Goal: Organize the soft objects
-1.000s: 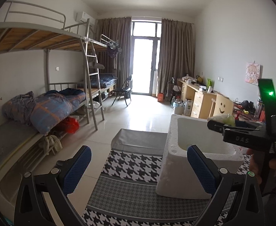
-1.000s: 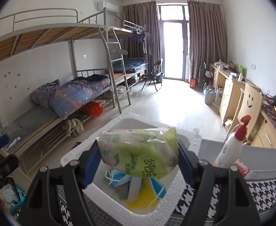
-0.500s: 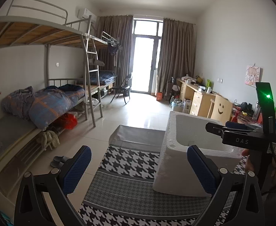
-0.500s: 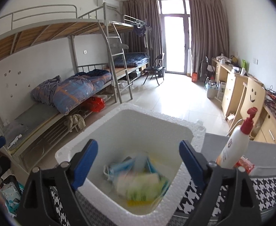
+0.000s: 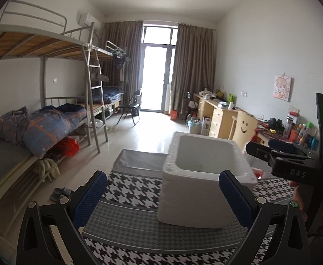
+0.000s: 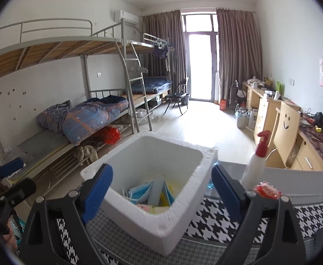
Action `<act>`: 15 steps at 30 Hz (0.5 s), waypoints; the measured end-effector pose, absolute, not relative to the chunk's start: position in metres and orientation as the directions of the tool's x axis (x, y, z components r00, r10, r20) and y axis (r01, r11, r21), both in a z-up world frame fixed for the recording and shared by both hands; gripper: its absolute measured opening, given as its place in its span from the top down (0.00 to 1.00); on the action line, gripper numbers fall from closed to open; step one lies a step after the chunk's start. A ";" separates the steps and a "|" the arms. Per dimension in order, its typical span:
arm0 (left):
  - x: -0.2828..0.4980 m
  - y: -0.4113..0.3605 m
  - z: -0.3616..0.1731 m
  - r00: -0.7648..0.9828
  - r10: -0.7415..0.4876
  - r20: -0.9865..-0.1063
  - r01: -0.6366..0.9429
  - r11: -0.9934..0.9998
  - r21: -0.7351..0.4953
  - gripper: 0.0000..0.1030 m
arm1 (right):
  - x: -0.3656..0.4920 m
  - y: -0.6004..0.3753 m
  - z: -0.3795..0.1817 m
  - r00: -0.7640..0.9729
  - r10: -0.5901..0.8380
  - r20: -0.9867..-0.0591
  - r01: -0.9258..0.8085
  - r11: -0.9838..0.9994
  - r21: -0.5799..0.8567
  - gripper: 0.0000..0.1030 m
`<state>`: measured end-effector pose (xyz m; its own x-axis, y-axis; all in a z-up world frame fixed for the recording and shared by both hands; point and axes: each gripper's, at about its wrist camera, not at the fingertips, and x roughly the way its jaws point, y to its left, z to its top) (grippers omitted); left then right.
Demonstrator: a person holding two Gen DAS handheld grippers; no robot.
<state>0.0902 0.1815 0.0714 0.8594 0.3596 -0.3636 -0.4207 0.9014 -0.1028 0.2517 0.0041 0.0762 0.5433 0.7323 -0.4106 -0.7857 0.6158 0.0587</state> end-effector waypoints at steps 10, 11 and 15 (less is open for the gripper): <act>0.078 0.142 0.077 0.898 0.306 -0.317 -0.355 0.928 -0.111 0.01 | 0.228 -0.051 0.076 0.602 0.723 -0.338 -0.747 0.660 0.082 0.09; 0.077 0.138 0.077 0.902 0.300 -0.310 -0.347 0.931 -0.109 0.01 | 0.224 -0.059 0.076 0.621 0.714 -0.323 -0.736 0.673 0.075 0.09; 0.072 0.119 0.077 0.918 0.278 -0.283 -0.316 0.944 -0.099 0.01 | 0.215 -0.078 0.076 0.652 0.697 -0.299 -0.710 0.699 0.082 0.05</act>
